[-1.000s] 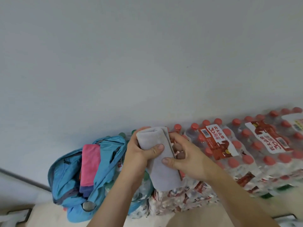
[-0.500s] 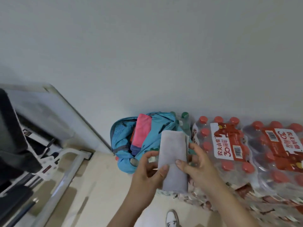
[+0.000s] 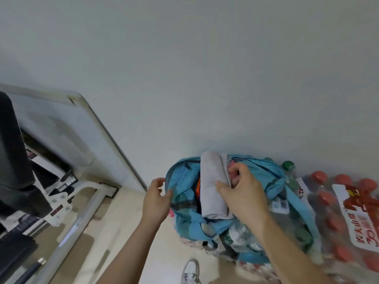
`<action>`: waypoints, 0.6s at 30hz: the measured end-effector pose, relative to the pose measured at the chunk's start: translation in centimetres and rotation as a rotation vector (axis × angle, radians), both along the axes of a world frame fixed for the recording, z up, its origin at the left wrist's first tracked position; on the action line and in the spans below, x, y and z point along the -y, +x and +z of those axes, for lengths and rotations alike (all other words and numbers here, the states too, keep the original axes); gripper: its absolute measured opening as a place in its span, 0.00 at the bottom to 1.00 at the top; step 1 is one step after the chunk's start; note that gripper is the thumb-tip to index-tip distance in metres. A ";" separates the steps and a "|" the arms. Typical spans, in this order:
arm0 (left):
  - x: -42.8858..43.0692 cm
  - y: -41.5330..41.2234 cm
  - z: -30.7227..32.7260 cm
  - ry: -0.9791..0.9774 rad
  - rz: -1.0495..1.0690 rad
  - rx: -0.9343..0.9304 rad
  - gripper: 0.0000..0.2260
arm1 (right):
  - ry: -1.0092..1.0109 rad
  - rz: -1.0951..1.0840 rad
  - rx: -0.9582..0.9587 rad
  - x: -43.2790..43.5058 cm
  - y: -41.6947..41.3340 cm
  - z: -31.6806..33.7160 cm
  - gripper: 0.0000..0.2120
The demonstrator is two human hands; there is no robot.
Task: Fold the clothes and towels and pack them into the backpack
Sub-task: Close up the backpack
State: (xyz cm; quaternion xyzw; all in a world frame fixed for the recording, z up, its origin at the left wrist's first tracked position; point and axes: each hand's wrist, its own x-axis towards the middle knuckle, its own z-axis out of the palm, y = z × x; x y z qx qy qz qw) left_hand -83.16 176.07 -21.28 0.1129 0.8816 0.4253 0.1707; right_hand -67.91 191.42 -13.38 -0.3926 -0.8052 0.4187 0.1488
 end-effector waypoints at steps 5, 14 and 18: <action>-2.4 -7.4 -4.7 -0.152 -0.136 0.198 0.34 | 0.294 -0.079 0.183 1.4 -7.3 -3.2 0.12; -4.2 -9.9 -1.4 0.145 -0.254 0.295 0.18 | 0.706 0.017 0.567 2.8 -11.7 -8.2 0.20; -4.6 -9.0 3.6 0.290 -0.402 0.301 0.18 | 0.703 -0.008 0.666 2.3 -11.7 -8.3 0.19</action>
